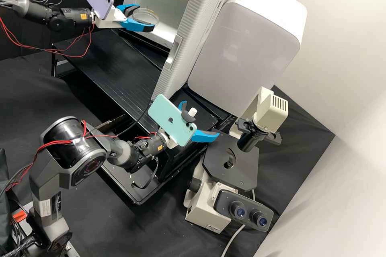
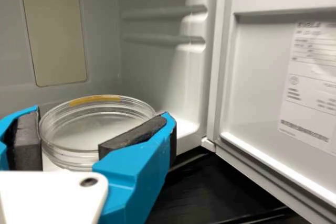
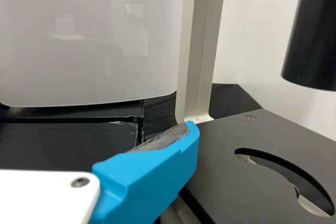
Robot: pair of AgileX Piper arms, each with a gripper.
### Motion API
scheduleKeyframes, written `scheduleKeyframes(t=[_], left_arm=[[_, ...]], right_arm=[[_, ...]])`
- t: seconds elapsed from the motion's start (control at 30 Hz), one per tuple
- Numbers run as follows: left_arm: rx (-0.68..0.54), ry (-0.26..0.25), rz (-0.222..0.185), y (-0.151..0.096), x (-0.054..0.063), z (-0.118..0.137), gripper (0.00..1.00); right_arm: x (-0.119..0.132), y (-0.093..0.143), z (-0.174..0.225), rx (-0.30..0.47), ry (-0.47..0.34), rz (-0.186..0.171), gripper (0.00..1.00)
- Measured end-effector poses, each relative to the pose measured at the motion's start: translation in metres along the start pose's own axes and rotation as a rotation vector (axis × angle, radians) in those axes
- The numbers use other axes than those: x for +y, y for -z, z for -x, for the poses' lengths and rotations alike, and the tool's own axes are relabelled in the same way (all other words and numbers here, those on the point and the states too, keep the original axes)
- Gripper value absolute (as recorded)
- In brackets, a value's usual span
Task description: Place the petri dish in the incubator
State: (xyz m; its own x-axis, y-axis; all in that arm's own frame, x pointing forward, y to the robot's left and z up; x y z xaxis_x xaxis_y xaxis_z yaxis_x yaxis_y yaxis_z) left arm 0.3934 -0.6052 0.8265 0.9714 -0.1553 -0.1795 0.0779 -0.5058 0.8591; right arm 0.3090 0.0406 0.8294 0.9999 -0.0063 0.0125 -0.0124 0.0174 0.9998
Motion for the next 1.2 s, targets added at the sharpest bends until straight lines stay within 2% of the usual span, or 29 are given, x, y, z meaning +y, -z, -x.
scheduleKeyframes(t=[0.2,0.27,0.37,0.47,0.5,0.63,0.67,0.77,0.9,1.03,1.2], left_arm=[[0.032,0.007,-0.01,-0.006,0.008,-0.02,0.0],[0.051,-0.008,0.009,-0.006,0.012,-0.026,0.0],[0.074,-0.026,-0.001,-0.007,0.019,-0.037,0.0],[0.096,-0.021,-0.001,-0.007,0.023,-0.047,0.0],[0.104,-0.016,-0.016,-0.007,0.023,-0.049,0.0],[0.139,0.0,-0.035,-0.005,0.019,-0.063,0.0],[0.147,0.007,-0.054,-0.005,0.017,-0.067,0.0],[0.169,0.03,-0.063,-0.006,0.011,-0.077,0.0],[0.184,0.062,-0.104,-0.008,0.004,-0.09,0.0],[0.187,0.094,-0.093,-0.013,-0.004,-0.102,0.0],[0.159,0.109,-0.023,-0.018,-0.01,-0.11,0.0]], right_arm=[[0.0,0.0,0.0,0.0,0.0,0.0,1.0],[0.0,0.0,0.0,0.0,0.0,0.0,1.0],[0.0,0.0,0.0,0.0,0.0,0.0,1.0],[0.0,0.0,0.0,0.0,0.0,0.0,1.0],[0.0,0.0,0.0,0.0,0.0,0.0,1.0],[0.0,0.0,0.0,0.0,0.0,0.0,1.0],[0.0,0.0,0.0,0.0,0.0,0.0,1.0],[0.0,0.0,0.0,0.0,0.0,0.0,1.0],[0.0,0.0,0.0,0.0,0.0,0.0,1.0],[0.0,0.0,0.0,0.0,0.0,0.0,1.0],[0.0,0.0,0.0,0.0,0.0,0.0,1.0]])
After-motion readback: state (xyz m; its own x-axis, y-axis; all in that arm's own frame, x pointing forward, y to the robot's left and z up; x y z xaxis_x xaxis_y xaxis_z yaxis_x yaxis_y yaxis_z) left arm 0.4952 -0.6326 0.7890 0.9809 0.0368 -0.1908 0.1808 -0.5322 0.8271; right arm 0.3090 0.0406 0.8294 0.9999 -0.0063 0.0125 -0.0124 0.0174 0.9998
